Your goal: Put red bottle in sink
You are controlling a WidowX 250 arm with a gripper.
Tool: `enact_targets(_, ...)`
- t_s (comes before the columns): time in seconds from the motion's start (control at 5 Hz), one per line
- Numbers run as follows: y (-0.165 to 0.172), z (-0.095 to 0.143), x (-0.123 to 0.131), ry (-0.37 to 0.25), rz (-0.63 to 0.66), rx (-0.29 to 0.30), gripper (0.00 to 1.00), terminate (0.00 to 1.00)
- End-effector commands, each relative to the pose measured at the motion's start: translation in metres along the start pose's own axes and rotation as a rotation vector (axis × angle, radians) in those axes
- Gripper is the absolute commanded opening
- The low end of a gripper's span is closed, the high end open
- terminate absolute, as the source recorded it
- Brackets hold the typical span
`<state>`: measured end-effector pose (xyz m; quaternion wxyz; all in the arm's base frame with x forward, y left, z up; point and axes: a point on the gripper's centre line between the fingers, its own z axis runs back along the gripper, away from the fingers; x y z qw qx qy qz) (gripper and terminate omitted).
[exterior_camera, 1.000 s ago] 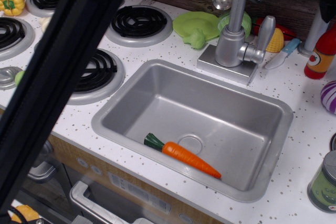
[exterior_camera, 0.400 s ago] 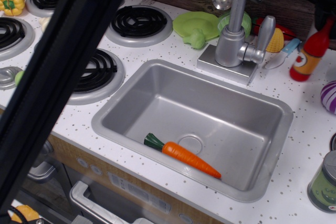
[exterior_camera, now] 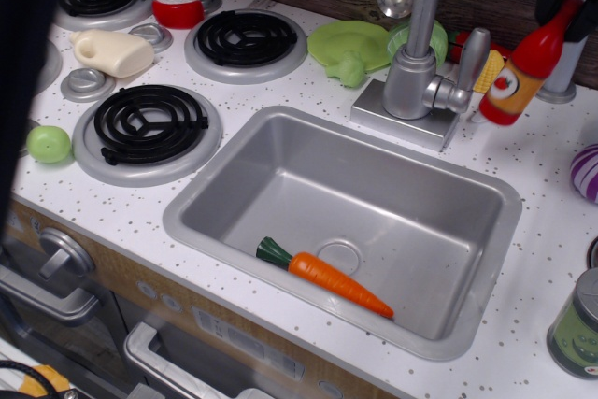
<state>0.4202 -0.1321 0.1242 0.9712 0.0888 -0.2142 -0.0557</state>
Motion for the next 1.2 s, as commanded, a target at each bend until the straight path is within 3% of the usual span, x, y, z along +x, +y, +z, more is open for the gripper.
enact_targets(0.0,0.019,0.021,-0.025,-0.100,0.128,-0.019,0.00,0.00)
enact_targets(0.2,0.031,0.007,-0.050,-0.141,0.221,-0.038,0.00,0.00)
enact_targets(0.4,0.038,-0.009,-0.066,-0.154,0.229,-0.054,0.00,0.00)
enact_targets(0.8,0.043,-0.040,-0.091,-0.137,0.238,-0.099,0.00,0.00)
enact_targets(1.0,0.045,-0.051,-0.101,-0.148,0.220,-0.123,0.00,1.00)
